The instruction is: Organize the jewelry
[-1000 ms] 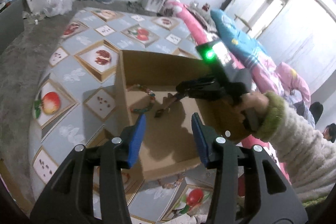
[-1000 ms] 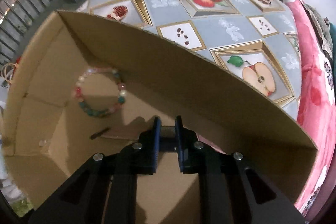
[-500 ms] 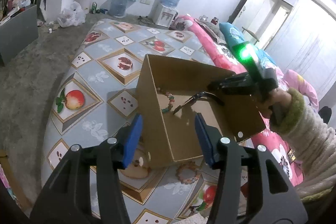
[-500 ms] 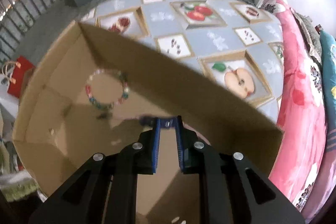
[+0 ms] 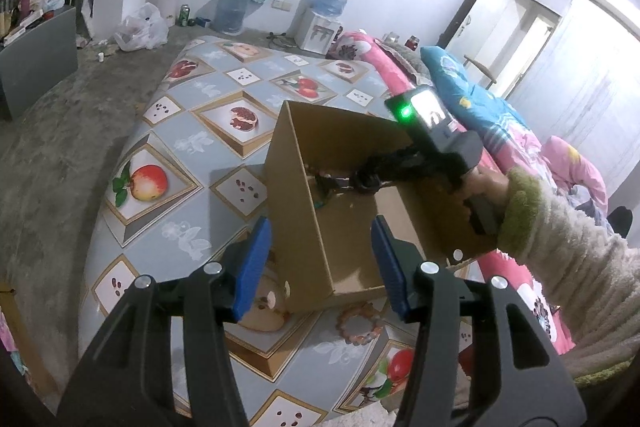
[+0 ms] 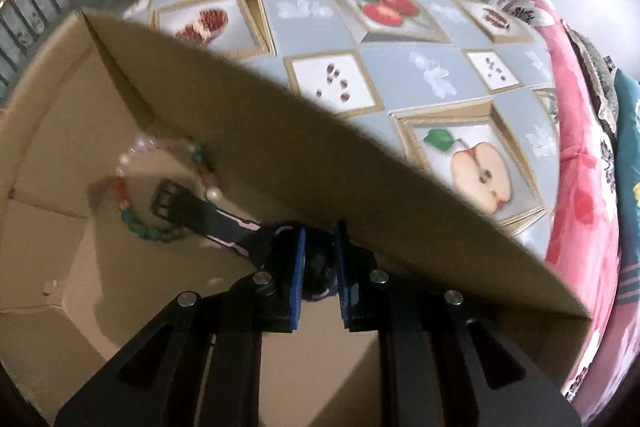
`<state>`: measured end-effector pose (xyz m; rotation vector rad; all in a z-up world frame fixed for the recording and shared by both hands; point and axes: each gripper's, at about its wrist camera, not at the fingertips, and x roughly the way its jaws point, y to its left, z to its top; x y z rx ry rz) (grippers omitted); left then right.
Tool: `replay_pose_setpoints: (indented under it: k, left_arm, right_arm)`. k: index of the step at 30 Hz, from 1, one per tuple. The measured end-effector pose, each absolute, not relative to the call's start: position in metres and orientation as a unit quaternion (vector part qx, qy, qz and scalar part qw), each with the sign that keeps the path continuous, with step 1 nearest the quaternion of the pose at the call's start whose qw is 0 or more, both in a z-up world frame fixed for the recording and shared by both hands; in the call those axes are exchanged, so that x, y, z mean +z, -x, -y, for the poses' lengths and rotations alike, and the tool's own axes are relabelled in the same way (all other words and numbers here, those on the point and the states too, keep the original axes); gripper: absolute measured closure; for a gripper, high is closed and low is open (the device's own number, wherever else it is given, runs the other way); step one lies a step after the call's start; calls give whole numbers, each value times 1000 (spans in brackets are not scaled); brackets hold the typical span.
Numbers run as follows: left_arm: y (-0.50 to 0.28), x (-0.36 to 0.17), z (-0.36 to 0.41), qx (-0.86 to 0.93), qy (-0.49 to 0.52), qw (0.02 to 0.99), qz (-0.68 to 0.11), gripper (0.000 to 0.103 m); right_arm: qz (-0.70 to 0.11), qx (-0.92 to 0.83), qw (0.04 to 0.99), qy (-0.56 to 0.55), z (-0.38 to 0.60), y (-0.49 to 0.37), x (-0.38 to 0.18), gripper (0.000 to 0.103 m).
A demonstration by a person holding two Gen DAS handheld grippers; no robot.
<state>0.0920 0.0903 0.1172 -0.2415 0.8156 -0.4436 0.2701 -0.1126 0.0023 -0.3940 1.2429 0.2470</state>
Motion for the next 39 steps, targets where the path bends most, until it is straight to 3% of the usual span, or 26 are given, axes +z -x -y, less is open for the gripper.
replay_pose_setpoints:
  k: [7,13,19,21,23,27,34,39]
  left_arm:
    - [-88,119,-89,-214,109,889,-390,52]
    - [-79,122,-81,-211,76,898,-378,40]
    - [-62,118,-77,-196,45,906,-372,30]
    - [-54,114,-74,-193,35,906,-375,26]
    - [-47,104,-70,-190,23,901,-388,24]
    - [-36,78,-60,-181,3,888,-422,22]
    - [-26,18,-31,-145,-49,861,-484,22]
    - [-26,-5,-13,-122,-93,853,-499,22]
  right_arm:
    - [-601,86,776,171,136,-271,6,88]
    - [-576,114,805,85,162,-242,60,87]
    - [-427,156,890,30,185,-141,166,53]
    - [-382,160,910,21,194,-97,185,37]
    - [-359,162,919,16,202,-64,189,30]
    - [-360,138,923,19,210,0,163,21]
    - [-469,75,879,-42,217,41,50,20]
    - [-494,55,866,-51,211,46,2,20]
